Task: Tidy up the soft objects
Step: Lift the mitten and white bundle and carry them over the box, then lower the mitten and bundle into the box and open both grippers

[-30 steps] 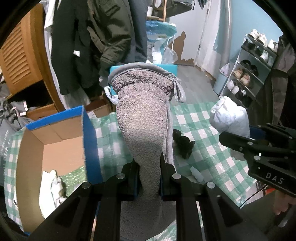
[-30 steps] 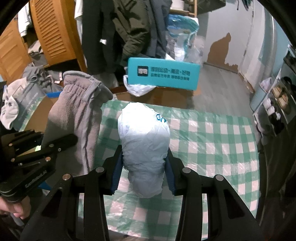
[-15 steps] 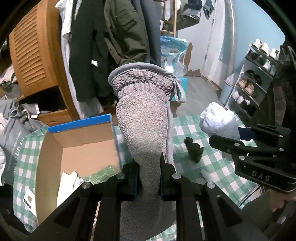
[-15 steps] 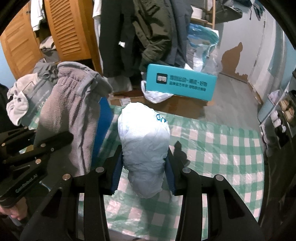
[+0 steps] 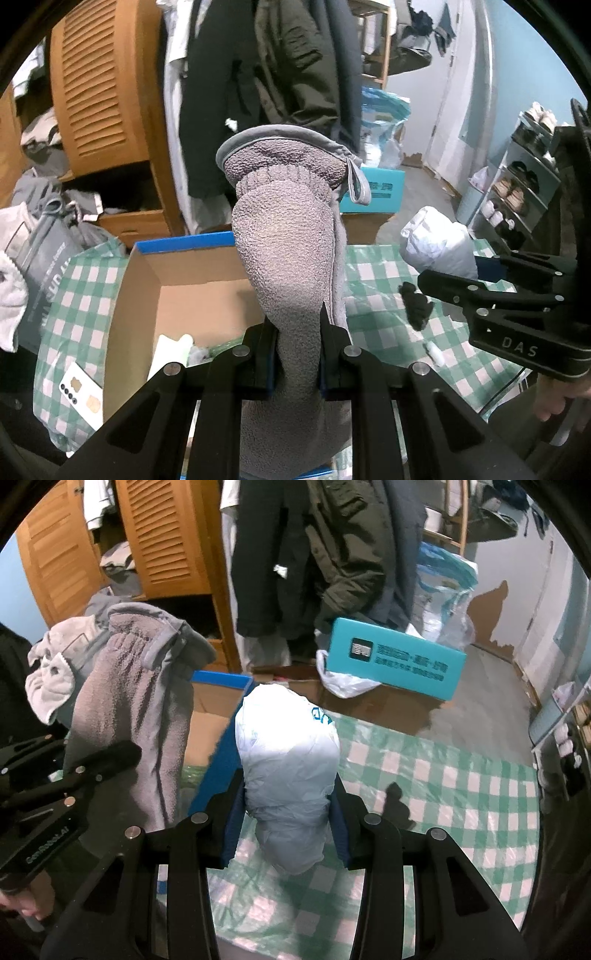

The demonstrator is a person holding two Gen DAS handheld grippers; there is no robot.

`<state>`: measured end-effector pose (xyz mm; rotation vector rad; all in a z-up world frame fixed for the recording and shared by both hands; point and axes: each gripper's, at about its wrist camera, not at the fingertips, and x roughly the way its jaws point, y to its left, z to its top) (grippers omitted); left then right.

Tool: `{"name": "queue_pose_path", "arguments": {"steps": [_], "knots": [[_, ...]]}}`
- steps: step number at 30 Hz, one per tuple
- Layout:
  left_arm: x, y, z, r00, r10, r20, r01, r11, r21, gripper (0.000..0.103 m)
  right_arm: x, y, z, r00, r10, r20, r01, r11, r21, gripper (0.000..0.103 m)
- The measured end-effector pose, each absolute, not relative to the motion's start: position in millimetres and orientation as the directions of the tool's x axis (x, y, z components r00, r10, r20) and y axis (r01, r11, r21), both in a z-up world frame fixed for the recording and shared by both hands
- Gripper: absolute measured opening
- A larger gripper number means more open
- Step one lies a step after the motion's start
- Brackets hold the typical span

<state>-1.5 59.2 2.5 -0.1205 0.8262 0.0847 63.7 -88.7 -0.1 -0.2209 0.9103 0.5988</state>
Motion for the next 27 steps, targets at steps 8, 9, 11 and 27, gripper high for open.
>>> {"name": "queue_pose_path", "arguments": {"steps": [8, 9, 11, 27], "knots": [[-9.2, 86.9, -2.1, 0.666, 0.061, -0.744, -0.172, 0.982, -0.074, 0.016, 60.2, -55.5, 0.9, 0.442, 0.412, -0.797, -0.611, 0.789, 0.069, 0.04], [-10.2, 89.9, -2.6, 0.665, 0.068, -0.744, -0.179, 0.981, -0.07, 0.016, 60.1, -51.4, 0.6, 0.437, 0.414, -0.798, -0.614, 0.786, 0.071, 0.04], [-11.7, 94.5, -3.7, 0.663, 0.082, -0.744, -0.19, 0.98, -0.062, 0.016, 60.8, -43.7, -0.6, 0.427, 0.419, -0.801, -0.621, 0.78, 0.076, 0.04], [-14.2, 133.6, -23.4, 0.616, 0.116, -0.779, -0.266, 0.962, -0.067, 0.016, 59.5, 8.7, -10.8, 0.359, 0.442, -0.822, -0.671, 0.735, 0.102, 0.04]]}}
